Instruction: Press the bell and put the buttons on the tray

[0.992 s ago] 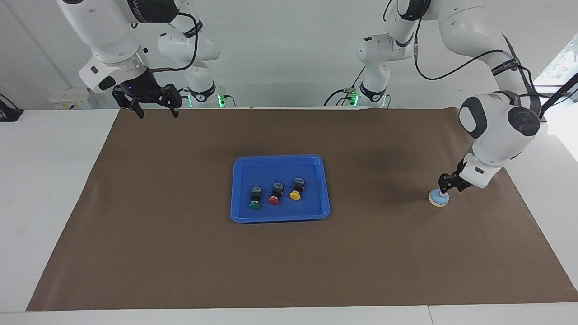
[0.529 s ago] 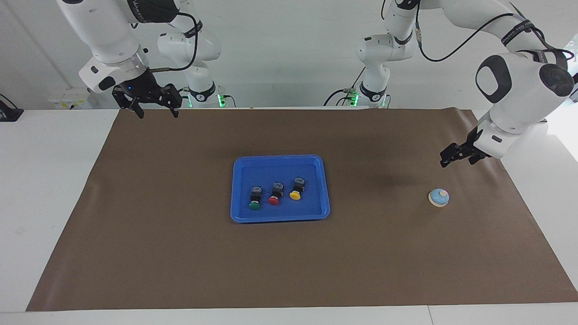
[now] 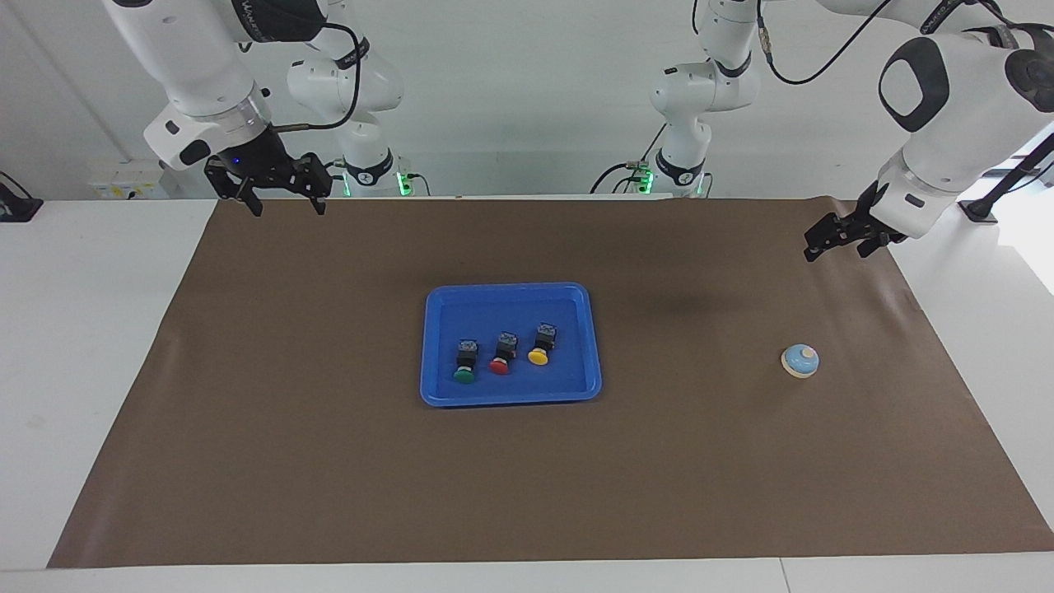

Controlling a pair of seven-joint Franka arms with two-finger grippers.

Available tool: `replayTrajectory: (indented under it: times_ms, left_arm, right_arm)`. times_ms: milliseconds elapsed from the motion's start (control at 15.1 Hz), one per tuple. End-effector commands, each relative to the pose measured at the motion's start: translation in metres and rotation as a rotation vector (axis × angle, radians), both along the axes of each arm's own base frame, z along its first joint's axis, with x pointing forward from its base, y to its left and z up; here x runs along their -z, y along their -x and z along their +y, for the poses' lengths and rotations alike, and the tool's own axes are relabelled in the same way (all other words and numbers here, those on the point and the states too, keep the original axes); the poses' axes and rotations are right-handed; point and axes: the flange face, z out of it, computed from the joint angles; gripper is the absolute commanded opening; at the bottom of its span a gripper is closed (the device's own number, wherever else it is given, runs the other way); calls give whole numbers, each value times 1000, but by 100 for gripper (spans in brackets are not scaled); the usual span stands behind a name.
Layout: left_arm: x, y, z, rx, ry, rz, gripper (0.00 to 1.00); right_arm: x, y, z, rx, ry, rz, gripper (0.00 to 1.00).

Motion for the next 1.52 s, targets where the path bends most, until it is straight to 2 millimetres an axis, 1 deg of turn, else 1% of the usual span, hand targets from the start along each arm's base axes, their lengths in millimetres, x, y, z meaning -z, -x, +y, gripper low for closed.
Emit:
replayTrajectory:
  times_ms: [0,66,198,463,595,661,860,1058,1124,1323,1455]
  left_arm:
    - [-16,3,-18,29,-15,15,100]
    - [-24,7,-28,46,-16,6,100]
    - [-29,10,-25,41,-21,0,100]
    - [-34,12,-29,48,-24,-5,100]
    - [-44,16,-32,68,-43,-39,100]
    - [-44,14,-32,71,-45,-51,100]
    - [-45,13,-32,71,-48,-62,100]
    - [-45,13,-33,72,-46,-63,100]
    - [-44,12,-33,73,-46,-63,100]
    - [-45,12,-34,74,-44,-68,100]
    - [-45,14,-33,72,-41,-63,100]
  right_arm:
    - [0,6,-3,15,18,-3,100]
    - [0,5,-6,21,18,-3,100]
    - [0,6,-12,29,17,-1,100]
    - [-5,-5,-17,18,36,-28,100]
    - [-11,-12,-20,-5,66,-46,100]
    - [-13,-13,-21,-3,67,-46,100]
    - [-2,-15,-23,0,71,-21,100]
    - [-3,-11,-23,3,61,4,100]
    - [-4,-11,-27,12,52,5,100]
    - [-5,-11,-21,9,12,12,100]
    - [-5,-11,-21,9,12,12,100]
